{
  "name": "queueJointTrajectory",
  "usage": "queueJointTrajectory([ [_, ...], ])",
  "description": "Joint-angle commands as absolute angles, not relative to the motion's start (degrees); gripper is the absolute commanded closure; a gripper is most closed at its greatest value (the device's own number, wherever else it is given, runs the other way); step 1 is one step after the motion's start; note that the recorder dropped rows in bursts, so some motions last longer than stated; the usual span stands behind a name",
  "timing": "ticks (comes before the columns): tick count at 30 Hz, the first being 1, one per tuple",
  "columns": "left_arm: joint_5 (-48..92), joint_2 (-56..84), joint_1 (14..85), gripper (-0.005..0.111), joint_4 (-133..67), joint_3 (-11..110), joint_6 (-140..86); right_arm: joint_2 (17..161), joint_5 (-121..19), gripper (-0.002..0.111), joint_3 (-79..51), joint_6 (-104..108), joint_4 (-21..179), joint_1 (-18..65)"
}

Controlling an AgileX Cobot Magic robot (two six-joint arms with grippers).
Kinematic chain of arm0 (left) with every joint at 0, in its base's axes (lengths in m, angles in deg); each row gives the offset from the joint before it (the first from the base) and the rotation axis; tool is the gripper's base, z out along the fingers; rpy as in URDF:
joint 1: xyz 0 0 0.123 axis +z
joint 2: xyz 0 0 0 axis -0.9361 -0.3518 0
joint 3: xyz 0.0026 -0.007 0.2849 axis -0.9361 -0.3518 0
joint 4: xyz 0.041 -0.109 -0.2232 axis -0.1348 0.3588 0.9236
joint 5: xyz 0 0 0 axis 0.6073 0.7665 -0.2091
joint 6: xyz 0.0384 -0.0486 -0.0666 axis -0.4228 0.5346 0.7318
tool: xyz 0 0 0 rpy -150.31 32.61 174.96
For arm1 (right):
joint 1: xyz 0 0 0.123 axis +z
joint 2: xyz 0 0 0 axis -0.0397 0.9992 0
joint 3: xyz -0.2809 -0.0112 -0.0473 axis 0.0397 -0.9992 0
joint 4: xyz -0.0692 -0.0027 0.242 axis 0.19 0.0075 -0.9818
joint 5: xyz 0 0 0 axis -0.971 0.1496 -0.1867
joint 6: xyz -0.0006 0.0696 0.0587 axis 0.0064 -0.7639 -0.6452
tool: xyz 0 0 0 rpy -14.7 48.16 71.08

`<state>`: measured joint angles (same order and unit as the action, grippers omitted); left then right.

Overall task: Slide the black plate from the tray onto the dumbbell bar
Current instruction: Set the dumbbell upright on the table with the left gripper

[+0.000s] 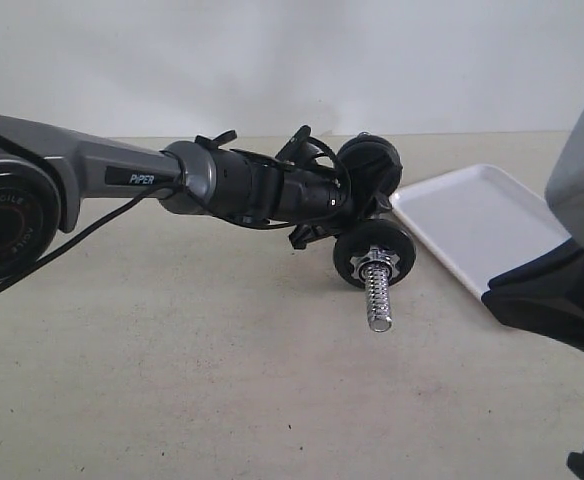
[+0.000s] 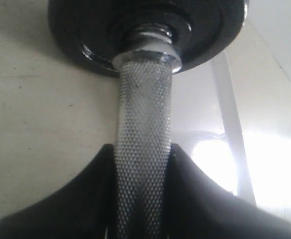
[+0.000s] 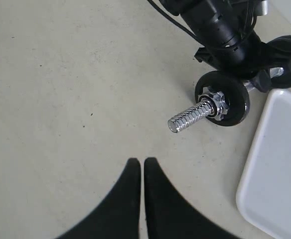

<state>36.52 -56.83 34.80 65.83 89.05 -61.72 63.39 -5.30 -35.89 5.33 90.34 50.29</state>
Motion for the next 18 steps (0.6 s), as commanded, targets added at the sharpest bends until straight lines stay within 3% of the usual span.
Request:
queueJointTrajectory([
  [1, 37.41, -48.24, 34.46, 0.102, 66.89, 90.09, -62.40, 63.17, -5.36, 0.109, -35.97, 5.67, 90.24, 50.34],
  [18, 35.68, -44.11, 34.14, 0.102, 56.84, 90.09, -61.47, 63.17, -5.36, 0.109, -35.97, 5.65, 90.24, 50.34],
])
